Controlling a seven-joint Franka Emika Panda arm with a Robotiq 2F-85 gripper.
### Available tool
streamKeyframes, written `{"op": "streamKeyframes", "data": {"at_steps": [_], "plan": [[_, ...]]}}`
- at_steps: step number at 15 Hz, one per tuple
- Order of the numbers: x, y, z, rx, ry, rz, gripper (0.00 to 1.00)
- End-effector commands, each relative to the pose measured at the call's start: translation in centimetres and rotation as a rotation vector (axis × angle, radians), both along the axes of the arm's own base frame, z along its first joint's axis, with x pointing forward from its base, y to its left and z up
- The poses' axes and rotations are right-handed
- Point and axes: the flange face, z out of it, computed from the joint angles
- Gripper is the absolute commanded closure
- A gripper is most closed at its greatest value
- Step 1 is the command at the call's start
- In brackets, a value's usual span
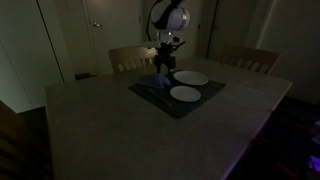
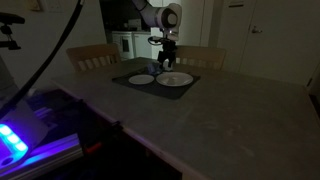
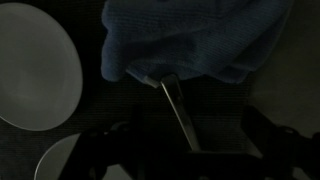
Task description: Put the fork on the right white plate
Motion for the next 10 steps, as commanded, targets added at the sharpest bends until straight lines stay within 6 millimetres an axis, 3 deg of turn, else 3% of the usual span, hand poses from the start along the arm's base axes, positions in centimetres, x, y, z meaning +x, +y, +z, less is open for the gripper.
{"op": "streamKeyframes", "data": {"at_steps": [1,10], "plan": [[0.0,0.0,0.0,0.0,0.001,0.0,0.0],[0.4,0.2,-1.0,-0.028,-0.03,-0.035,0.0]]}}
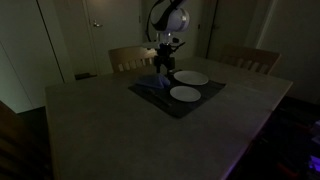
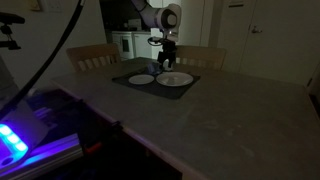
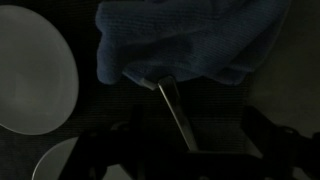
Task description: Put the fork on the right white plate
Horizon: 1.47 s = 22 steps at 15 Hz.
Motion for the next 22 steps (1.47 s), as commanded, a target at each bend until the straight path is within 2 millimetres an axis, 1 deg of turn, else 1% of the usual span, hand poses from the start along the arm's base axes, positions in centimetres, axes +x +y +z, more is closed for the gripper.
{"op": "streamKeyframes", "data": {"at_steps": [1,6,12,18,22], "plan": [[0.4,0.0,-1.0,-0.026,-0.027,-0.029,0.0],[0.8,-0.5,-1.9,-0.051,-0.094,-0.051,0.0],[1.5,-2.0,-2.7,-0.084,-0.164,-0.045,0.0],[1.8,-2.7,-1.9,-0.098,-0.233,-0.053,0.0],[1.2,-2.6,-1.2,-0.089,-0.198,-0.065,0.0]]}}
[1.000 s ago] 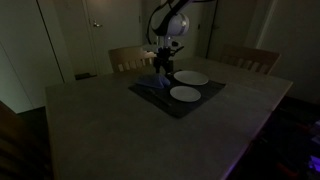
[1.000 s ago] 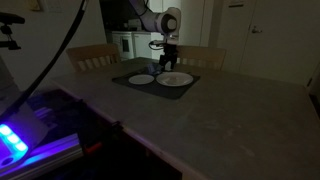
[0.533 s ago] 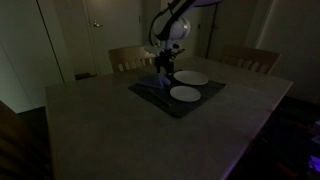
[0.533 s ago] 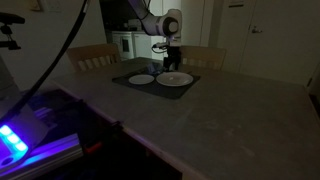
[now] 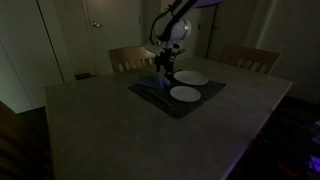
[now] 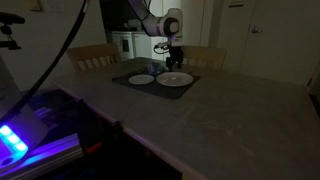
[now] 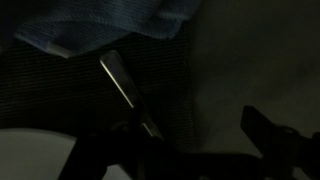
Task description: Put the fork on the right white plate
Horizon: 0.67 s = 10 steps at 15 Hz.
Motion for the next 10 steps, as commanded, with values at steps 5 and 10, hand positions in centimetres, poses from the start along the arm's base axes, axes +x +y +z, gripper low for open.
{"op": "streamKeyframes", "data": {"at_steps": [5,10], "plan": [[-1.2,0.0,1.2,-0.012,0.037,-0.018,0.0],[-1.9,-0.5,1.2,-0.009,0.062,-0.012,0.0]]}}
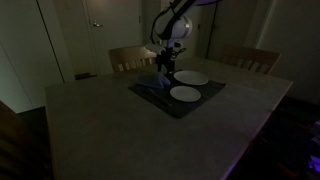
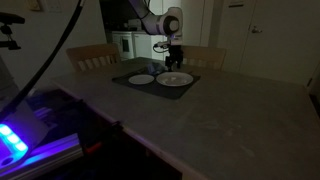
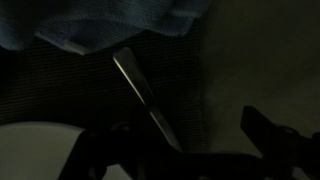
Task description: Put the fork on the right white plate
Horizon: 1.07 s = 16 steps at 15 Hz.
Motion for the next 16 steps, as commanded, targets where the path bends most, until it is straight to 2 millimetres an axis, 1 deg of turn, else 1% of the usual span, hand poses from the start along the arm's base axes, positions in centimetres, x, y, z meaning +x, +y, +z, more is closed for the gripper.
{"op": "streamKeyframes", "data": {"at_steps": [1,5,8,13,16], "plan": [[-1.6,-0.5,0.7,-0.006,0.041,-0.008,0.0],[-2.5,-0.7,0.3,0.0,0.05,-0.004,0.0],[-2.8,-1.3,-0.4,0.002,0.045,-0.001,0.0],[-3.1,-1.7,-0.4,-0.004,0.045,-0.019,0.0],[-3.4,-1.8,0.0,-0.009,0.05,-0.032,0.0]]}}
